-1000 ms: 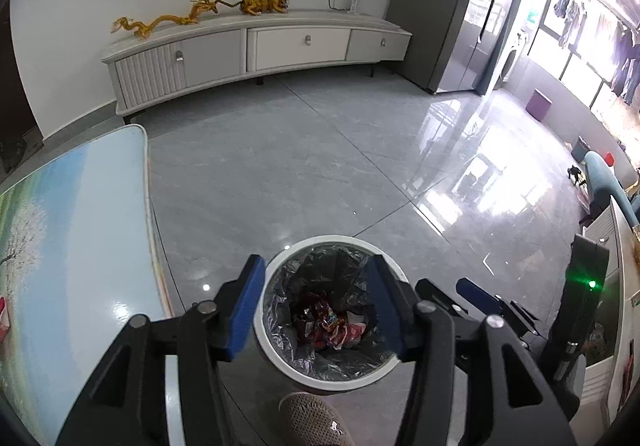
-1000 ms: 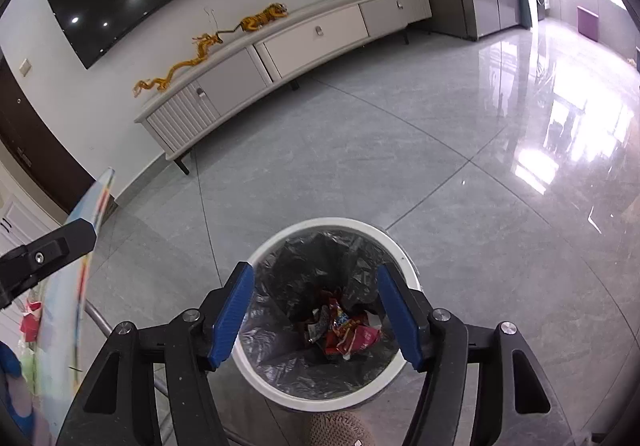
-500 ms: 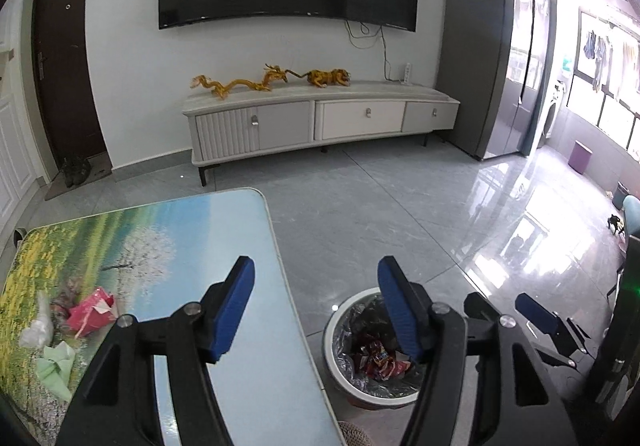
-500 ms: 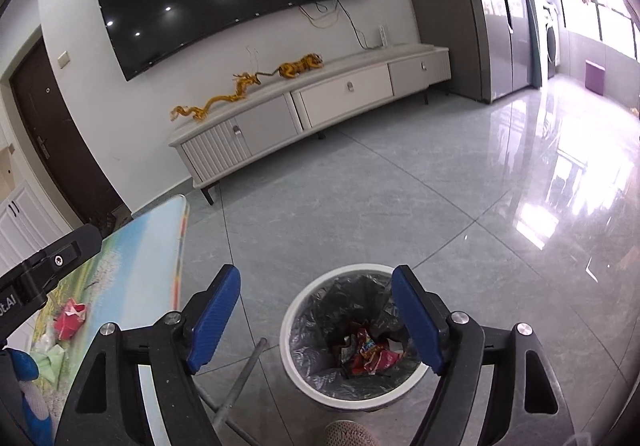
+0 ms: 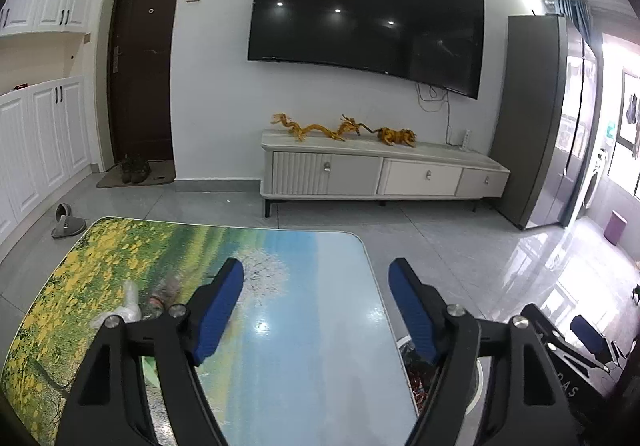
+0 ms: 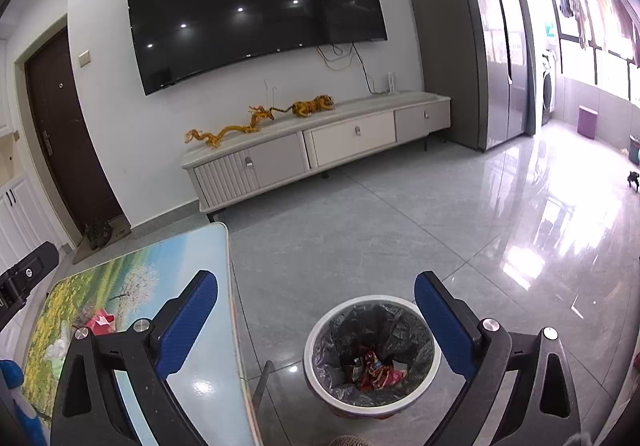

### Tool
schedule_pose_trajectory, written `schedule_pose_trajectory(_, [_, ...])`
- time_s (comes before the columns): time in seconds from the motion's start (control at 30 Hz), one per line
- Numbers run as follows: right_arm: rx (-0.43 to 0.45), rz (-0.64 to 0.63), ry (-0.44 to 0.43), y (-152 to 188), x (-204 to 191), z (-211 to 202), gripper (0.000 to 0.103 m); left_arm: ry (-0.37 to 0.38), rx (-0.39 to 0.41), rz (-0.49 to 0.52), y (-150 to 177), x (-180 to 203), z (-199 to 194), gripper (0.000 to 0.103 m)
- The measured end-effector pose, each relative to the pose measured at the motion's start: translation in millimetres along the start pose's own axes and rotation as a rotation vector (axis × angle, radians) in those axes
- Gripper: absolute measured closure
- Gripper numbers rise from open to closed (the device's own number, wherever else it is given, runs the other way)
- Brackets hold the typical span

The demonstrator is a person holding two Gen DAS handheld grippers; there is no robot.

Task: Collect trash
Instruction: 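Move both tools back over the remaining wrappers on the table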

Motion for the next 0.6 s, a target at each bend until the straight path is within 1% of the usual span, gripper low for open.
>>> schedule_pose_trajectory(0.13, [0.041, -0.013, -0.004, 0.0, -16.7, -14.8, 0.001, -0.030, 0.035, -0.036, -0.2, -23.9, -19.2, 0.028])
schedule_pose_trajectory(0.27, [0.071, -0.033, -0.017, 3.2, -33.0, -27.0, 0.001, -0.057, 0.076, -0.059, -1.5, -38.6, -38.3, 0.028])
schedule_pose_trajectory(0.4, [0.102, -0.065, -0.018, 6.9, -49.7, -41.8, 0.000, -0.079, 0.118, -0.070, -1.8, -47.1, -56.8, 0.028])
schedule_pose_trajectory(0.6, [0.162, -0.085, -0.025, 6.0, -63.3, -67.0, 0.000, -0.109, 0.174, -0.075, -3.7, -55.5, -85.2, 0.028])
Point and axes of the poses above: each gripper's, at about its wrist camera, not at the fingertips, and z roughly the way its jaws point, x to its right, y to its underside, the point moved 1 cm from there along z, roughly the way its jaws point, and after that the axes turned 9 degrees about y, right-handed, at the moved point
